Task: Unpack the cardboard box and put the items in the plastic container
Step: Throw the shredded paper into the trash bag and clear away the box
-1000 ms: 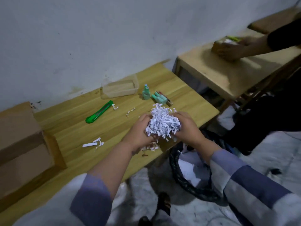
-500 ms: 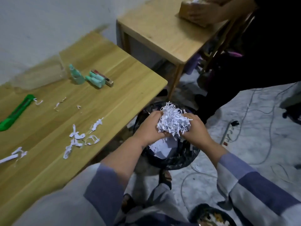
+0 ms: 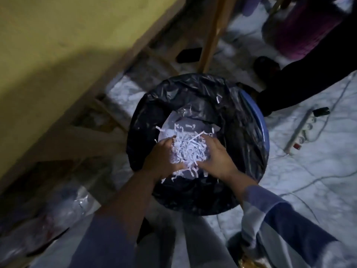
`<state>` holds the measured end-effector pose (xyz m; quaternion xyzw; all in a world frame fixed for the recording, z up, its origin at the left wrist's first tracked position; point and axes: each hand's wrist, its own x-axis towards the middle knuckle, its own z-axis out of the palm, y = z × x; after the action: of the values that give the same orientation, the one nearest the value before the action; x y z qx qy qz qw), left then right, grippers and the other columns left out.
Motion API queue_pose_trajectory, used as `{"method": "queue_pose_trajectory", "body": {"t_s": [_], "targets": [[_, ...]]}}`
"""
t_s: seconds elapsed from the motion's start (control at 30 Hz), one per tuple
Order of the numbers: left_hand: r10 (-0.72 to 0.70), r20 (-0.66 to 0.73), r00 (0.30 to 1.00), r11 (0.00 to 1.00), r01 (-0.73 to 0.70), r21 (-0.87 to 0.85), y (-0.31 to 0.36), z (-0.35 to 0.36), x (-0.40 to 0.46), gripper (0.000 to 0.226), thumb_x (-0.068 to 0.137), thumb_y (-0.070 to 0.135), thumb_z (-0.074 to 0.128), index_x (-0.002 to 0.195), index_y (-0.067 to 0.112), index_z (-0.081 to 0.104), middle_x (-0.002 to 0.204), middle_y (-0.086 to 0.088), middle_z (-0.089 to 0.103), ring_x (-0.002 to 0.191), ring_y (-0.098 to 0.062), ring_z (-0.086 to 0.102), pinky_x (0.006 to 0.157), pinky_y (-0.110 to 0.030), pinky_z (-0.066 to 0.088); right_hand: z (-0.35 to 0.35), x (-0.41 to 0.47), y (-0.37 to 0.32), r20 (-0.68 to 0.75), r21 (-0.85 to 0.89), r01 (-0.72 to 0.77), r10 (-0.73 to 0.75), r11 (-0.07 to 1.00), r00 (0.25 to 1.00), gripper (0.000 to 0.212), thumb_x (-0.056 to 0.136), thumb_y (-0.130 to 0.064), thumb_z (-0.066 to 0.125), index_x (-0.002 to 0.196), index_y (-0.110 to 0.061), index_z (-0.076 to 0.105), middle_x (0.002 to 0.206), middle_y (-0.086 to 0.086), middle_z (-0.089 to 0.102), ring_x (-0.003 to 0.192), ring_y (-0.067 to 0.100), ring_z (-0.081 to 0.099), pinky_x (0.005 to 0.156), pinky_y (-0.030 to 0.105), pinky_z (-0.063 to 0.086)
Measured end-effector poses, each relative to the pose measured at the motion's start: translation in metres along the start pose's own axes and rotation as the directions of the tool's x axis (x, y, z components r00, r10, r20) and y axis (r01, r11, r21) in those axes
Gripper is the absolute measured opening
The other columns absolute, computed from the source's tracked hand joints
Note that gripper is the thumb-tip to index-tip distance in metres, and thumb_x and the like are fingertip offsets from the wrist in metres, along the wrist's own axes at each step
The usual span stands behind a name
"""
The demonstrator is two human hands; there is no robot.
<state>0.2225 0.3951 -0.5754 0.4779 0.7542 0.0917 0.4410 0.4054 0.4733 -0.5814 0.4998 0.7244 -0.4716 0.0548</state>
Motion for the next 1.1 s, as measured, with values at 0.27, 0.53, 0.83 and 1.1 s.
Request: {"method": "queue_pose_trajectory", "body": {"t_s": [0.27,0.53,0.83,1.1], "targets": [[0.001,0.051,0.999,0.998,-0.004,0.055,-0.008,0.012,-0.007,0.078,0.078,0.028,0.077,0.145,0.017,0.039,0.152,-0.006,0.033,0.14,-0.023,0.03,0.112,-0.029,0.025,0.006,-0.005,0.005,0.051,-0.141,-0.041,0.049,0.989,0.997,0.061,0.083,-0.018,0.068,0.138,-0.018,0.043,0.14,0.011,0.046,0.132,0.03,0.039,0.108,0.034,0.036],[0.099,0.031,0.995,0.987,-0.102,0.124,0.073,-0.075,-0.093,0.062,0.089,0.035,0.064,0.144,0.023,0.038,0.147,-0.001,0.04,0.138,-0.022,0.029,0.111,-0.033,0.029,-0.064,-0.09,-0.096,-0.062,-0.233,0.011,-0.026,0.972,0.998,0.053,0.085,-0.024,0.064,0.134,-0.02,0.047,0.136,0.007,0.048,0.13,0.029,0.04,0.107,0.036,0.037],[0.218,-0.026,0.976,0.968,-0.213,0.135,0.134,-0.196,-0.219,0.049,0.093,0.029,0.06,0.139,0.02,0.046,0.138,-0.001,0.054,0.123,-0.019,0.052,0.097,-0.026,0.038,-0.125,-0.203,-0.26,-0.165,-0.37,0.137,-0.21,0.919,0.964,0.043,0.084,-0.018,0.062,0.127,-0.017,0.056,0.127,0.006,0.062,0.117,0.022,0.056,0.098,0.033,0.045],[0.153,-0.251,0.956,0.988,-0.141,0.067,0.074,-0.271,-0.306,0.046,0.092,0.03,0.059,0.136,0.02,0.049,0.135,-0.001,0.055,0.124,-0.019,0.051,0.101,-0.027,0.038,-0.08,-0.235,-0.372,-0.065,-0.44,0.277,-0.338,0.854,0.939,0.042,0.088,-0.021,0.058,0.13,-0.019,0.052,0.129,0.007,0.059,0.117,0.022,0.056,0.093,0.034,0.046]]}}
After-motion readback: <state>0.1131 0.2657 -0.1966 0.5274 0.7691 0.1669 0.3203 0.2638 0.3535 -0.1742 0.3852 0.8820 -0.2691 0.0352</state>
